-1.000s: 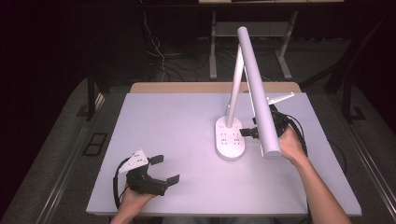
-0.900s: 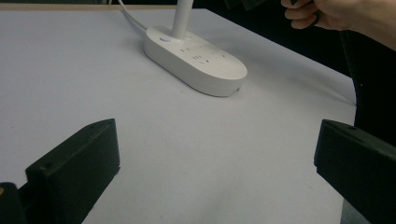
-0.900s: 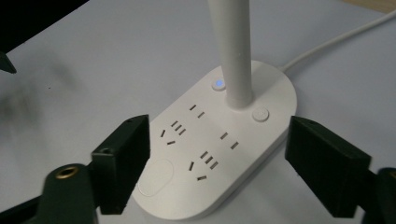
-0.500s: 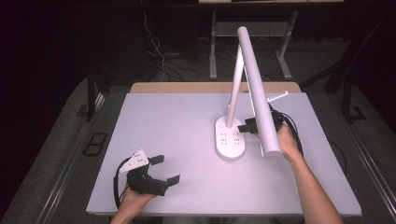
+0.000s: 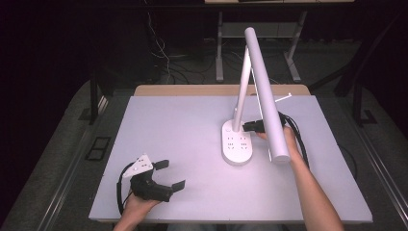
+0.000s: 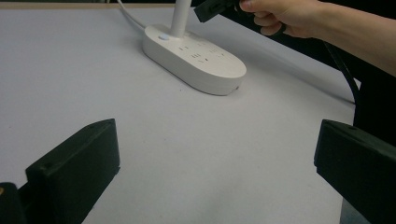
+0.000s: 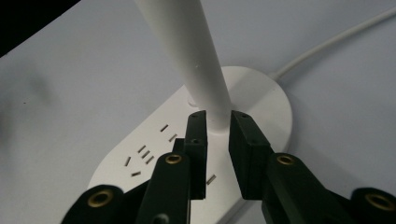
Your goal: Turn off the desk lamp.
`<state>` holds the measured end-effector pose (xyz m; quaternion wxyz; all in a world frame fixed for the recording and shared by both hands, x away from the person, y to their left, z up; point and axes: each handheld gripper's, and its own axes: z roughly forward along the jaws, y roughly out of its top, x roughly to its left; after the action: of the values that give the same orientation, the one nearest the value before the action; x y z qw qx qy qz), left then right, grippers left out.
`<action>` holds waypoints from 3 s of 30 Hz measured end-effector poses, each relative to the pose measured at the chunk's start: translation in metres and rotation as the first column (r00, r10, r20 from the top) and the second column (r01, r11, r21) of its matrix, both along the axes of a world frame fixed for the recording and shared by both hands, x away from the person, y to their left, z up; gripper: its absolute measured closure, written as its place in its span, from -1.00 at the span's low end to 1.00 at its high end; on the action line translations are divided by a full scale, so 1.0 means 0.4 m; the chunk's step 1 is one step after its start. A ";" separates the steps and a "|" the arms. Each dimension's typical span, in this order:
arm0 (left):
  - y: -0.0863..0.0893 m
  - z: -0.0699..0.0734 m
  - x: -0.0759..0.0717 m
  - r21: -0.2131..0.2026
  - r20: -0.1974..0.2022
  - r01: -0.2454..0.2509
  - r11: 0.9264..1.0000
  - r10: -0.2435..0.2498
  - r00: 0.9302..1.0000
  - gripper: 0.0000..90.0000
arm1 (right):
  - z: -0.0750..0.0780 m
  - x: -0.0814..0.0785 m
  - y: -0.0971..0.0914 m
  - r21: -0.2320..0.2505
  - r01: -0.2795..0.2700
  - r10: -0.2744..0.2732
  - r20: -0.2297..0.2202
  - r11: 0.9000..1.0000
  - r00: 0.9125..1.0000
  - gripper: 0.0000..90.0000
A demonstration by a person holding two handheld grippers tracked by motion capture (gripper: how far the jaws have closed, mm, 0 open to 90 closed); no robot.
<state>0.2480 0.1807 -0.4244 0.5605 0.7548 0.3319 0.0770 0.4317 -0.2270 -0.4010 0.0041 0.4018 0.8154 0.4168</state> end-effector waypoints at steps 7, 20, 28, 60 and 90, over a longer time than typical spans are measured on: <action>0.000 0.000 0.000 0.002 -0.001 -0.001 1.000 0.001 1.000 -1.00 | -0.018 0.013 0.009 -0.014 0.016 -0.016 0.006 1.000 1.000 1.00; 0.000 0.000 0.001 0.002 0.000 0.002 1.000 -0.002 1.000 -1.00 | -0.057 0.036 0.013 0.015 0.051 -0.051 -0.010 0.999 0.999 1.00; 0.001 0.000 0.001 0.001 -0.002 -0.002 1.000 0.002 1.000 -1.00 | -0.069 0.042 0.014 0.017 0.062 -0.062 -0.015 0.998 0.998 1.00; 0.001 0.001 -0.001 0.003 0.002 -0.002 1.000 0.002 1.000 -1.00 | -0.072 0.039 0.014 0.030 0.103 -0.102 -0.021 0.994 0.995 1.00; 0.000 0.000 0.000 0.002 -0.002 -0.005 1.000 0.005 1.000 -1.00 | -0.068 0.034 0.021 0.012 0.102 -0.102 -0.014 0.995 0.995 1.00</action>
<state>0.2481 0.1807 -0.4246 0.5593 0.7545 0.3344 0.0781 0.4452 -0.2187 -0.4281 0.0173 0.4456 0.7911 0.4187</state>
